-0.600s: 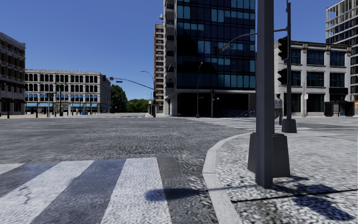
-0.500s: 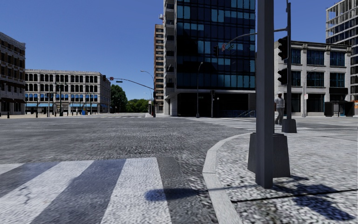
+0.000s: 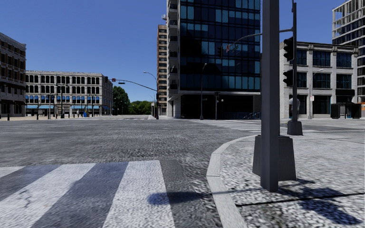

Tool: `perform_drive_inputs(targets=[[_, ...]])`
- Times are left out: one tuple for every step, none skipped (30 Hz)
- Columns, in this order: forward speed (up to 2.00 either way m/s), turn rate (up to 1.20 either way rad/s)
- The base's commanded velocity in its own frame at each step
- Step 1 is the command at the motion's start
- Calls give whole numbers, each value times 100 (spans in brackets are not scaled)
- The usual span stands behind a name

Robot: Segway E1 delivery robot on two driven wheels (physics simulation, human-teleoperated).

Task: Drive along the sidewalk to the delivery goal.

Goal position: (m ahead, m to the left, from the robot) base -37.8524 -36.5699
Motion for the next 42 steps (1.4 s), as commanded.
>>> perform_drive_inputs(targets=[[0,0],[0,0],[0,0],[0,0],[0,0],[0,0],[0,0],[0,0],[0,0],[0,0],[0,0],[0,0],[0,-15],[0,-25],[0,-34],[0,-34],[0,-38],[1,-40],[6,-43],[14,-52],[14,-52],[29,-57],[37,-59],[46,-59],[52,-59],[52,-59],[53,-60],[54,-64],[54,-65],[54,-65],[54,-65],[54,-65],[54,-65],[54,-66],[54,-66],[54,-73],[54,-78],[54,-81],[54,-86],[54,-86],[54,-89],[53,-92]])
